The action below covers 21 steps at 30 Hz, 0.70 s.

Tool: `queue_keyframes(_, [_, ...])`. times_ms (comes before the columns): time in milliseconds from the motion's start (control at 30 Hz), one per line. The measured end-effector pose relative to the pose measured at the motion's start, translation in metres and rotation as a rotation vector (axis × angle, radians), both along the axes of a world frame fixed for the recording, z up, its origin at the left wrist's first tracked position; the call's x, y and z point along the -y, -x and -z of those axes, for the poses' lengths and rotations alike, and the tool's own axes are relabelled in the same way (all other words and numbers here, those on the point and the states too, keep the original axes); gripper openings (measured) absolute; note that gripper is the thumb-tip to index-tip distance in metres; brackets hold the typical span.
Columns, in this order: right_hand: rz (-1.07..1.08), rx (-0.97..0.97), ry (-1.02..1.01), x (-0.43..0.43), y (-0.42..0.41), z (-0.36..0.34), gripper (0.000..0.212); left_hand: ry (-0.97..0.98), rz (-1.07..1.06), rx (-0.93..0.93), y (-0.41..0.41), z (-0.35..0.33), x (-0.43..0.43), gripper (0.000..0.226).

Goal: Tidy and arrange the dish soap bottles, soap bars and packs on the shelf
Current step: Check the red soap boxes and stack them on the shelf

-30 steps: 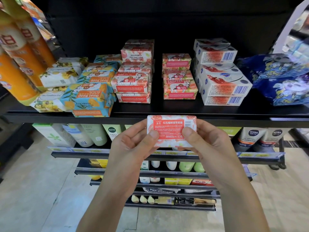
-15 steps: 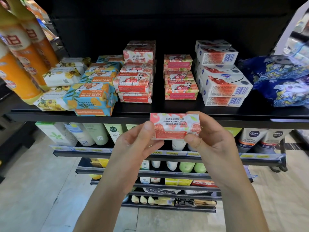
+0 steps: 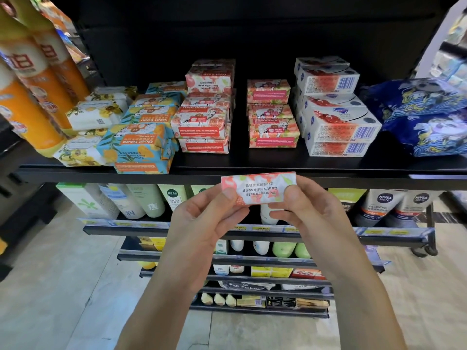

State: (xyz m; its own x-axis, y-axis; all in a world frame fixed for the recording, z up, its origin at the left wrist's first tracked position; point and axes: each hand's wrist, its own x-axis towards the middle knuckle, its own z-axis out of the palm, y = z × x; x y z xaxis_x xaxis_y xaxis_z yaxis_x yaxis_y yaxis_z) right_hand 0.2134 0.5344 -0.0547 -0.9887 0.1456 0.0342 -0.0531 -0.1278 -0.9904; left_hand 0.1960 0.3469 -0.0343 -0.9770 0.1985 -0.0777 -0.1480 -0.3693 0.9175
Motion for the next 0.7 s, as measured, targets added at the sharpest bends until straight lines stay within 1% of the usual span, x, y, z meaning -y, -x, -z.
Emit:
queue_keyframes(133, [0.027,0.015,0.024,0.0039,0.0004,-0.0014,0.084,0.039,-0.022,-0.018,-0.0008,-0.0003,0.0,0.038])
queue_keyframes(267, [0.029,0.024,0.065,0.0056,0.0005,-0.0038,0.052,0.064,0.019,-0.048,-0.001,-0.0001,0.0004,0.033])
queue_keyframes(433, [0.015,-0.027,0.134,0.0059,0.0005,-0.0051,0.042,0.083,0.075,-0.061,0.0013,-0.0004,0.0027,0.049])
queue_keyframes(533, [-0.033,-0.095,0.157,0.003,0.0001,-0.0033,0.055,0.091,0.073,-0.054,0.0034,-0.0001,0.0041,0.054])
queue_keyframes(667, [-0.103,-0.164,0.157,-0.0012,0.002,0.0008,0.075,0.053,0.066,-0.025,0.0067,0.0019,0.0066,0.062])
queue_keyframes(700, [-0.115,-0.178,0.165,-0.003,0.0029,0.0027,0.078,0.045,0.062,-0.016,0.0072,0.0021,0.0066,0.061])
